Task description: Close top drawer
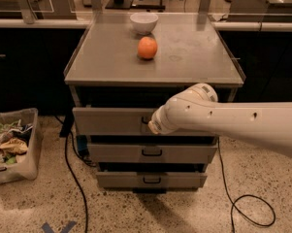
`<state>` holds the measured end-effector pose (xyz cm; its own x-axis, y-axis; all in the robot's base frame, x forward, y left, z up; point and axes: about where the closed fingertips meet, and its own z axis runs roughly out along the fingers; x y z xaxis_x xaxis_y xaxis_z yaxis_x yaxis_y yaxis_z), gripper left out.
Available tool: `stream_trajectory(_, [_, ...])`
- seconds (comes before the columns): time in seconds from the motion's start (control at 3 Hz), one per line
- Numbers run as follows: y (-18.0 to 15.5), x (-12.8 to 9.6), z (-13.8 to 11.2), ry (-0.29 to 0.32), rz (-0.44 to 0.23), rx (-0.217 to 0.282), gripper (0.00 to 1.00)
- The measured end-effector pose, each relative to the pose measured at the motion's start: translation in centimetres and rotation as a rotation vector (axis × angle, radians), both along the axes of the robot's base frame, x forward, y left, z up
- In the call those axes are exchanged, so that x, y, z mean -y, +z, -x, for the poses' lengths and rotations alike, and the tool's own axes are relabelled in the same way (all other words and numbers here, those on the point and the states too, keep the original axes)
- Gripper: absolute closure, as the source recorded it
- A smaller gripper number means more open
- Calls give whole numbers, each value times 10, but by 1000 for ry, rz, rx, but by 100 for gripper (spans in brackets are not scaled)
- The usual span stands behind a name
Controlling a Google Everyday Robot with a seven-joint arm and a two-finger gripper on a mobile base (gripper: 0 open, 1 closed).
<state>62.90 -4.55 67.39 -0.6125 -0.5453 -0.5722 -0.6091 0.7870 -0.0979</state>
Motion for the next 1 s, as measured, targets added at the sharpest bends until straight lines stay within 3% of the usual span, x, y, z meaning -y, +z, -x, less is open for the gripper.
stream_trajectory(0.67, [4,8,-42,-65,29,-1,100])
stream_trajectory(1.0, [4,8,-42,-65,29,-1,100])
